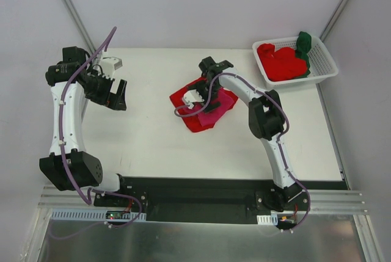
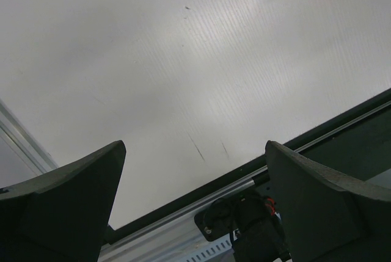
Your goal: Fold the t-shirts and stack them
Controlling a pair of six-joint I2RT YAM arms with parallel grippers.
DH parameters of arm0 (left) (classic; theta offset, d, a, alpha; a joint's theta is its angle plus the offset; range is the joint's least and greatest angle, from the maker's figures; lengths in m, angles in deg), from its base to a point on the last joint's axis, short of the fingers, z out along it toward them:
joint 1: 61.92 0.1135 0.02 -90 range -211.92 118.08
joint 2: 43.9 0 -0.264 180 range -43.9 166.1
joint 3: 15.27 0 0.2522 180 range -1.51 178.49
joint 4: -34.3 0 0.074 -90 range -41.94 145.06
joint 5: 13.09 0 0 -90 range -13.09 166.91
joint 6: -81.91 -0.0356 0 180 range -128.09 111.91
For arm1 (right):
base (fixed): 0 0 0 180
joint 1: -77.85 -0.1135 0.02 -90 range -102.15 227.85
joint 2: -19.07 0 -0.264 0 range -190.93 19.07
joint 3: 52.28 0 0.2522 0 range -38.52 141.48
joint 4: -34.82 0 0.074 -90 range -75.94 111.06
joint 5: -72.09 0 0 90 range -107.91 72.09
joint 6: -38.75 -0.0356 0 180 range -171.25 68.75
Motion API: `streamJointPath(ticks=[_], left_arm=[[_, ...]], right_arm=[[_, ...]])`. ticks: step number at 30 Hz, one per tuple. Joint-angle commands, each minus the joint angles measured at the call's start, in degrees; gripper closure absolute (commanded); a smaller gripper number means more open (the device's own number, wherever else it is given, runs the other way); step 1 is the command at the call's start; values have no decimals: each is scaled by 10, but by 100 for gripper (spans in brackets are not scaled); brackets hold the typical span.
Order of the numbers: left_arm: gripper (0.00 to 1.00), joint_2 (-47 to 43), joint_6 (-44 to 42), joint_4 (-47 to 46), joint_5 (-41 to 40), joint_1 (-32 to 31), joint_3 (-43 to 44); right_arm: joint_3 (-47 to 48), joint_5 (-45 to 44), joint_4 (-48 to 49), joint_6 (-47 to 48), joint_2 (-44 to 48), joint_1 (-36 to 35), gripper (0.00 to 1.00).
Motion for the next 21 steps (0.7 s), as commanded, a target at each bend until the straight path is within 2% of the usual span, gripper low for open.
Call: streamJointPath(ticks=[1, 7, 16, 21], left_arm=[[1, -5, -6, 9, 16, 4, 21], [1, -1, -5, 9, 26, 4, 28], [1, -8, -5, 9, 28, 4, 26], [1, -12, -5, 10, 27, 5, 24]], right_arm=[[-49, -62, -100, -37, 17, 7, 3], [-54, -70, -157, -134, 26, 16, 3], [-61, -105, -160, -329, 51, 33, 3], [-107, -105, -154, -361, 75, 65, 3]])
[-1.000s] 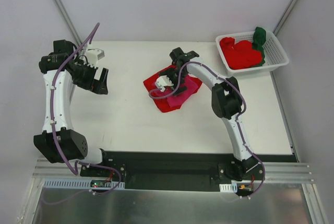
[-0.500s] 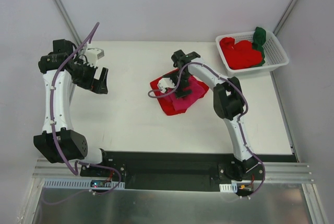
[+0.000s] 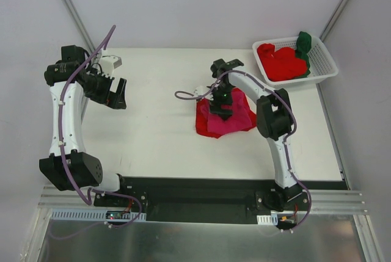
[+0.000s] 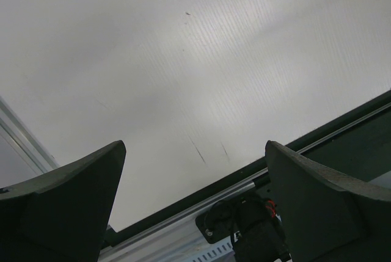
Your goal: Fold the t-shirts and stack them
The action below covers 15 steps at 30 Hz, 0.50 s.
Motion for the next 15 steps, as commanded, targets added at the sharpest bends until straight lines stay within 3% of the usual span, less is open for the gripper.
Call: streamJointPath(ticks=[1, 15], left_arm=[[1, -13, -4, 8, 23, 5, 12], [1, -18, -1, 10, 23, 5, 15]], right_arm=[[-52, -27, -65, -73, 39, 34, 3], [-248, -100, 14, 61, 124, 125, 3]])
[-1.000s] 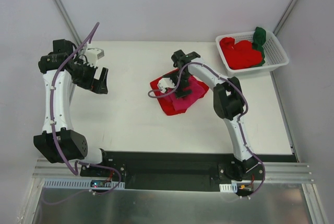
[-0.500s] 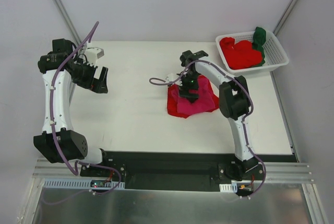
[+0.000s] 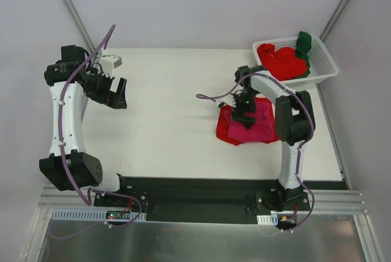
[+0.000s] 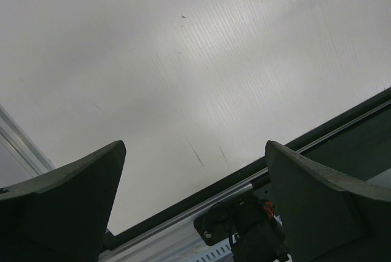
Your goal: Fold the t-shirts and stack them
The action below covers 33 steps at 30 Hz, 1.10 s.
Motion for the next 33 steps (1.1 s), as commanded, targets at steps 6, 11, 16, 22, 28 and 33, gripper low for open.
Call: streamJointPath(ticks=[6, 11, 16, 22, 28, 33], left_arm=[[1, -27, -1, 11, 11, 5, 13], [1, -31, -1, 12, 8, 4, 10], [1, -34, -2, 12, 6, 5, 7], [1, -43, -4, 12, 0, 5, 0], [1, -44, -4, 11, 0, 4, -5], [1, -45, -5, 12, -1, 5, -5]], right_arm=[[-61, -91, 27, 109, 5, 91, 3], [-75, -129, 28, 153, 12, 121, 3], [-28, -90, -32, 148, 37, 128, 3], [144, -24, -190, 114, 53, 98, 3], [136, -9, -194, 113, 73, 71, 3], [108, 12, -145, 67, 34, 70, 3]])
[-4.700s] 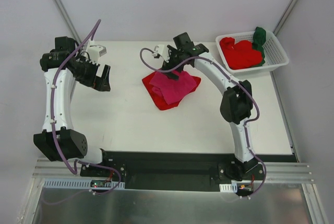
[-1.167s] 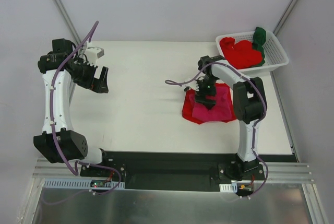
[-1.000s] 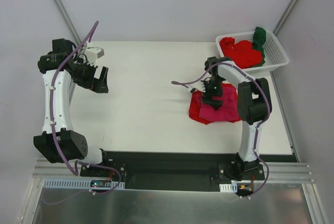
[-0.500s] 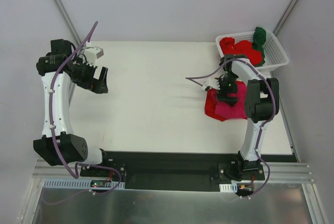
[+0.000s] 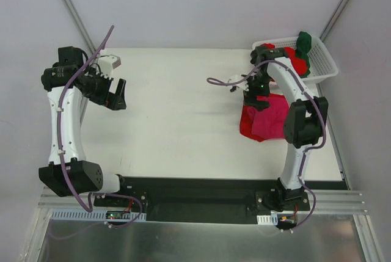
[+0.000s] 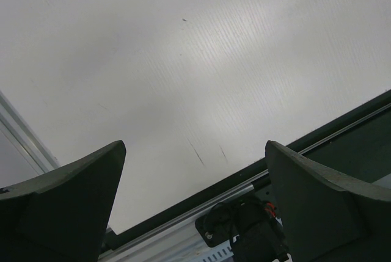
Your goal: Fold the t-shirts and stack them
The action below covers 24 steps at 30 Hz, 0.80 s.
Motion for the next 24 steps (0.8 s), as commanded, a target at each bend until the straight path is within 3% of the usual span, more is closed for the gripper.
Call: streamJointPath(ticks=[1, 5, 16, 24], left_arm=[[1, -16, -5, 11, -1, 5, -3], [1, -23, -5, 12, -5, 5, -9], [1, -26, -7, 12, -7, 4, -16], [1, -10, -6, 12, 0, 5, -4]], right_arm=[[-30, 34, -39, -49, -29, 4, 3], [-52, 22, 13, -64, -51, 5, 3], [-32, -3, 21, -67, -105, 42, 3], [-181, -2, 40, -58, -49, 75, 4]])
